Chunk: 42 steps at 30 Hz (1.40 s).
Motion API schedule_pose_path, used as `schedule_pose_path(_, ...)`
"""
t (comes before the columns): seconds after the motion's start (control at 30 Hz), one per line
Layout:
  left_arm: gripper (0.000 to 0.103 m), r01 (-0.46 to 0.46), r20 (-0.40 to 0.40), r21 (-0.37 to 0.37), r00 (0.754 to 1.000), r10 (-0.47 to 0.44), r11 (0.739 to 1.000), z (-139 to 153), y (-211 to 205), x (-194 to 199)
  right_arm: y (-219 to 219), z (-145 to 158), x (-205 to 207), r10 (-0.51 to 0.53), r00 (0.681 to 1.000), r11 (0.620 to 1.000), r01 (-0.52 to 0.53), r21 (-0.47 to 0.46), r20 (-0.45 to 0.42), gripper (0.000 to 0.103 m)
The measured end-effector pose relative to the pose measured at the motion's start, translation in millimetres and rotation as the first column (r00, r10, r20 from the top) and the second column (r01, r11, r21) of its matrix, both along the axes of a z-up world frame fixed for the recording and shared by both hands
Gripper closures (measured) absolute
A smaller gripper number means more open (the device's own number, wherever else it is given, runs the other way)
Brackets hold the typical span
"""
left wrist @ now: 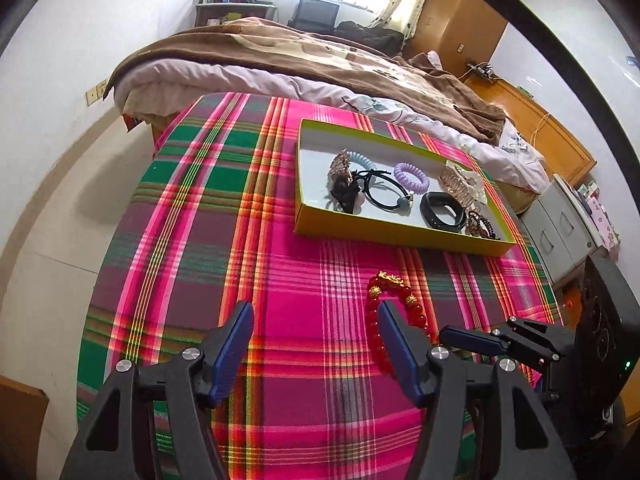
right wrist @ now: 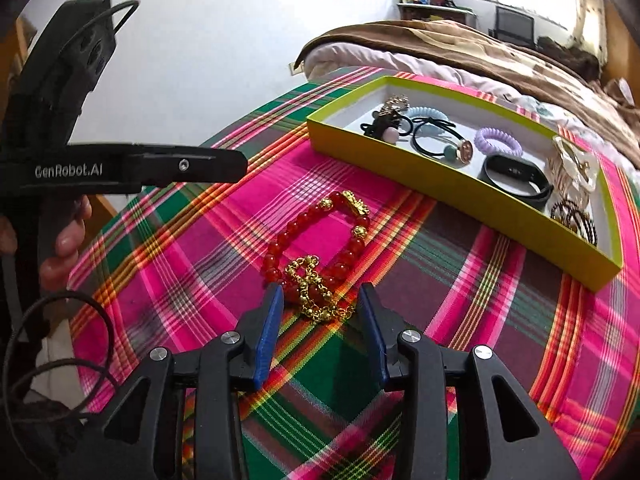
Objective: Organize jewelry
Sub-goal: 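Move both tools back over the red bead bracelet, then grasp the red bead bracelet with the left tool while the right grasps the gold bracelet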
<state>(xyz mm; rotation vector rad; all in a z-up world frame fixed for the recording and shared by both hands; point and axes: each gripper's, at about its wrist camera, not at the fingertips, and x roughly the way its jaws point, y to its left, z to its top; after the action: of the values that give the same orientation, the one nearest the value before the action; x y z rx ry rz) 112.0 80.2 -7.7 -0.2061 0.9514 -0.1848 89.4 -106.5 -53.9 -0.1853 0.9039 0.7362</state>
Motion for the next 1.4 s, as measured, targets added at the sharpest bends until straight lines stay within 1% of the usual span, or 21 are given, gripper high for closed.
schedule_pose_path(0.13,0.039,0.001,-0.002,-0.004,1.0,-0.001,1.0,-1.0,0.1,-1.2,5.5,-0.8,-3.1,0.032,0.999,0.998,-0.03,-0.057,0.036,0.064)
schedule_pose_path(0.2,0.039,0.002,-0.003,-0.004,1.0,-0.002,1.0,-1.1,-0.6,-1.2,7.8,-1.1,-7.9,0.044,0.997,0.994,-0.037,-0.099,0.071,0.074)
schedule_pose_path(0.23,0.039,0.002,-0.004,-0.005,1.0,-0.002,1.0,-1.1,-0.7,-1.0,7.3,-1.0,-8.4,0.048,0.997,0.995,-0.041,-0.096,0.067,0.078)
schedule_pose_path(0.27,0.039,0.002,-0.004,-0.005,1.0,-0.002,1.0,-0.9,-0.7,-0.3,6.8,-0.8,-8.6,0.048,0.997,0.994,-0.041,-0.097,0.068,0.087)
schedule_pose_path(0.3,0.039,0.002,-0.004,-0.004,1.0,-0.002,1.0,-0.9,-0.9,-0.4,5.9,-0.9,-9.3,0.05,0.996,0.994,-0.043,-0.099,0.07,0.091)
schedule_pose_path(0.43,0.039,-0.002,-0.006,-0.003,1.0,0.002,1.0,-1.2,-1.3,-0.7,2.8,0.7,-11.8,0.045,0.996,0.995,-0.038,-0.087,0.076,0.093)
schedule_pose_path(0.47,0.039,-0.002,-0.006,-0.003,1.0,0.002,1.0,-1.5,-1.4,-0.5,1.2,2.4,-12.2,0.041,0.996,0.997,-0.035,-0.074,0.08,0.097)
schedule_pose_path(0.67,0.039,-0.006,-0.012,0.003,1.0,0.006,1.0,-2.2,-0.9,-0.7,-8.4,20.2,-14.4,-0.009,0.993,1.0,0.008,0.01,0.117,0.098)
schedule_pose_path(0.77,0.039,-0.007,-0.012,0.004,1.0,0.007,1.0,-2.3,-0.3,-0.1,-16.8,31.5,-11.1,-0.039,0.992,0.997,0.03,0.074,0.116,0.097)
schedule_pose_path(0.83,0.039,-0.008,-0.015,0.005,1.0,0.008,1.0,-2.8,-0.6,0.3,-22.0,41.4,-11.0,-0.061,0.989,0.993,0.046,0.11,0.136,0.098)
schedule_pose_path(1.1,0.039,0.015,-0.031,0.015,0.999,-0.015,1.0,-6.9,-8.7,7.0,-46.1,64.9,-10.0,-0.147,0.974,0.977,0.116,0.179,0.173,0.097)
schedule_pose_path(1.23,0.039,0.054,-0.037,0.028,0.998,-0.053,0.998,-9.1,-20.0,18.2,-62.9,67.6,-12.2,-0.183,0.968,0.969,0.148,0.198,0.17,0.097)
schedule_pose_path(1.3,0.039,0.063,-0.043,0.053,0.997,-0.06,0.997,-11.2,-27.4,23.5,-70.2,66.5,-12.7,-0.197,0.967,0.965,0.162,0.205,0.163,0.097)
schedule_pose_path(1.4,0.039,0.121,-0.023,0.103,0.993,-0.119,0.987,-10.1,-44.0,29.2,-79.8,62.9,-12.5,-0.216,0.965,0.961,0.183,0.207,0.151,0.097)
